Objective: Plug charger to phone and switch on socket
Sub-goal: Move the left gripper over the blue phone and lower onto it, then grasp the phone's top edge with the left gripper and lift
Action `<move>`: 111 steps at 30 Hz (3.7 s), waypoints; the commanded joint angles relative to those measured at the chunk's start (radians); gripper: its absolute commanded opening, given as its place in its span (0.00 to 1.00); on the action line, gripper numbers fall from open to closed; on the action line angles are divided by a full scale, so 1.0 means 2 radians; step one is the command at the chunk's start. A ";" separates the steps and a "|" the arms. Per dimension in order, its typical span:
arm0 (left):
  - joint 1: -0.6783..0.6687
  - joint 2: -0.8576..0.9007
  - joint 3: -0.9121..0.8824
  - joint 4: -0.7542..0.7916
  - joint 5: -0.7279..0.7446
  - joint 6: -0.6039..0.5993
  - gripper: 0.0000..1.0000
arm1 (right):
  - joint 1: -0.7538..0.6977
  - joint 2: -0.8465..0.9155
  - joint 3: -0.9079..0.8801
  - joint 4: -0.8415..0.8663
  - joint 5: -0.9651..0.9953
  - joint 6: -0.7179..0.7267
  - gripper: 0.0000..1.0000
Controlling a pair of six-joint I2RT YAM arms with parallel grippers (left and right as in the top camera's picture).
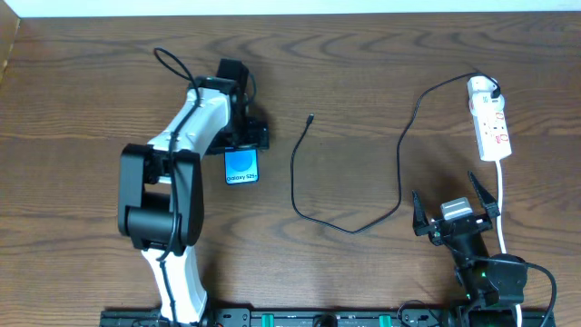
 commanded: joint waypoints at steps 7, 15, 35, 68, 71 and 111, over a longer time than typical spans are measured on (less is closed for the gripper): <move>-0.013 0.030 0.005 0.006 -0.058 -0.005 0.98 | 0.005 0.000 -0.001 -0.002 0.000 0.006 0.99; -0.013 0.031 0.005 0.018 -0.060 -0.005 0.98 | 0.005 0.000 -0.001 -0.002 0.000 0.006 0.99; -0.001 0.053 0.004 0.022 0.004 0.087 0.98 | 0.005 0.000 -0.001 -0.002 0.000 0.006 0.99; -0.001 0.038 0.005 0.020 0.004 0.037 0.76 | 0.005 0.000 -0.001 -0.002 0.000 0.006 0.99; -0.001 0.027 0.005 0.020 0.004 0.031 0.76 | 0.005 0.000 -0.001 -0.002 0.000 0.006 0.99; -0.001 0.020 0.005 0.024 0.014 -0.023 0.76 | 0.005 0.000 -0.001 -0.002 0.000 0.006 0.99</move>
